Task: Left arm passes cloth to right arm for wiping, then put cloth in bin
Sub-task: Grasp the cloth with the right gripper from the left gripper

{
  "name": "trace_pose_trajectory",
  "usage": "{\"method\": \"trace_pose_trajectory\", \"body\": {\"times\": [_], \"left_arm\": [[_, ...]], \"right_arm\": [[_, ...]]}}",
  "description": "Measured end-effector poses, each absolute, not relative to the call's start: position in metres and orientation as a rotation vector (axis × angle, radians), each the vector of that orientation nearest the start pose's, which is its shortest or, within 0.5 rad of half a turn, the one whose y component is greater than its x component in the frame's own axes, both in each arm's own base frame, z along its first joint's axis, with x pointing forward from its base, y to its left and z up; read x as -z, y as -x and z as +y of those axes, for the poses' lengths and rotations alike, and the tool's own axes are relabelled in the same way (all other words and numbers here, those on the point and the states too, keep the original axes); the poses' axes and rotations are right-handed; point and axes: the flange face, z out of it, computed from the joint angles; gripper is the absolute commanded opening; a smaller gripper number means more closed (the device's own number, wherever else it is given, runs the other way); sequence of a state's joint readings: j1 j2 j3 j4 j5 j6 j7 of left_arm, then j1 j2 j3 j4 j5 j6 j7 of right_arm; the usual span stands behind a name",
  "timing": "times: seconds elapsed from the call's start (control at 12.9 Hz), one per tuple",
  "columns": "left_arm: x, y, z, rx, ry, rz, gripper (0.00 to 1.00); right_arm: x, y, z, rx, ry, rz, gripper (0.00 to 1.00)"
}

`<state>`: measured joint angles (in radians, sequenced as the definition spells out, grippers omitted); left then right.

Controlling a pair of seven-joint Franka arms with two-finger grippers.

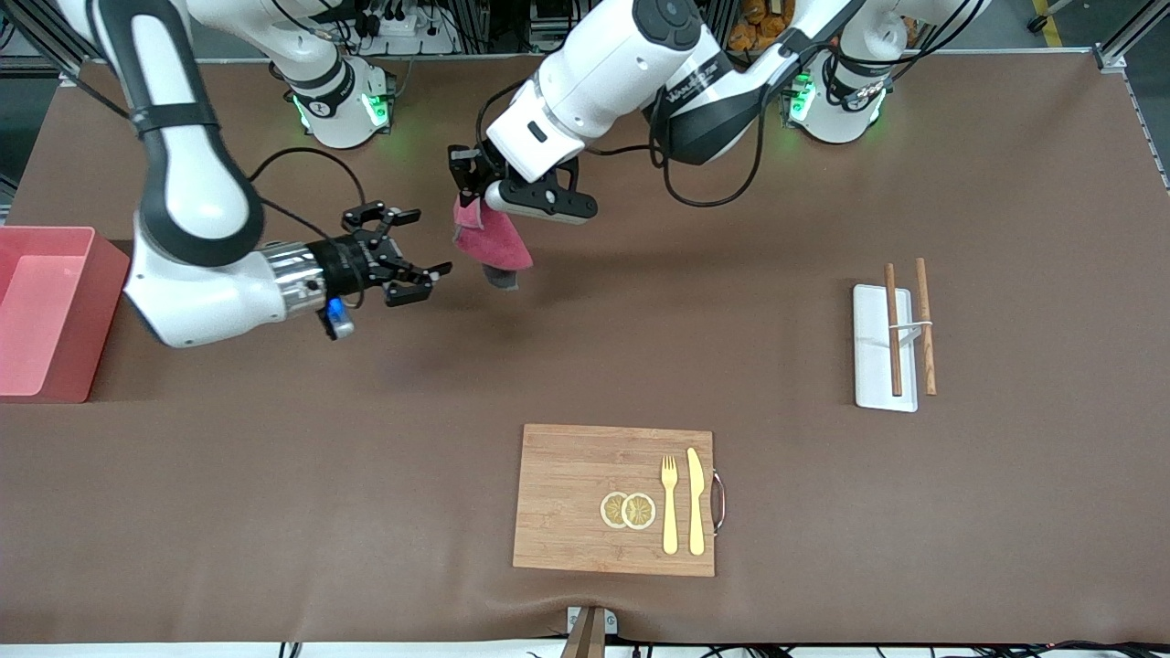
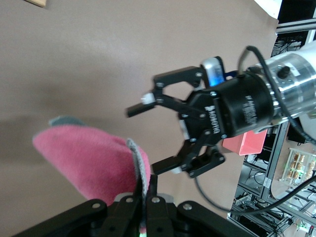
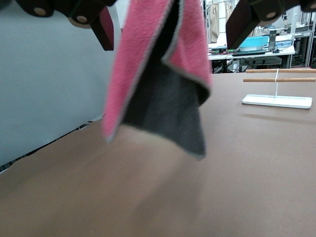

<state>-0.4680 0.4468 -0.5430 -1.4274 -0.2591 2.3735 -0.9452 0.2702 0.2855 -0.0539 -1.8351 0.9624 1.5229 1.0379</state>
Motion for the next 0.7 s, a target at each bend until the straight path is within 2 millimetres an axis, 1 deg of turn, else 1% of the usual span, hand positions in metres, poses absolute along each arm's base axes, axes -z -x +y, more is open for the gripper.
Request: {"method": "trace_pose_trajectory", "body": {"times": [0.08,0.15,0.23,0.31,0.39,0.46,0.7], "left_arm": [[-0.53,-0.444,-0.57,0.065,-2.438,0.227,0.0],[-0.529,-0.443,-0.571,0.061,-2.442,0.236,0.0],[-0.529,-0.443,-0.571,0.058,-2.443,0.243,0.0],[-0.53,-0.443,-0.571,0.057,-2.444,0.246,0.0],[-0.53,-0.444,-0.571,0.056,-2.444,0.247,0.0],[-0.53,-0.444,-0.571,0.055,-2.444,0.248,0.0],[-0.53,-0.446,-0.569,0.052,-2.444,0.251,0.0]], "right_arm": [[-0.382,-0.539,0.228,-1.303,2.049,1.252,1.0],[-0.377,-0.535,0.241,-1.295,2.058,1.255,0.85],[-0.373,-0.529,0.252,-1.292,2.071,1.254,0.55],[-0.37,-0.524,0.26,-1.297,2.082,1.249,0.3],[-0.368,-0.522,0.263,-1.3,2.088,1.246,0.08],[-0.367,-0.521,0.264,-1.302,2.088,1.247,0.0],[-0.367,-0.525,0.255,-1.293,2.076,1.263,0.0]]}}
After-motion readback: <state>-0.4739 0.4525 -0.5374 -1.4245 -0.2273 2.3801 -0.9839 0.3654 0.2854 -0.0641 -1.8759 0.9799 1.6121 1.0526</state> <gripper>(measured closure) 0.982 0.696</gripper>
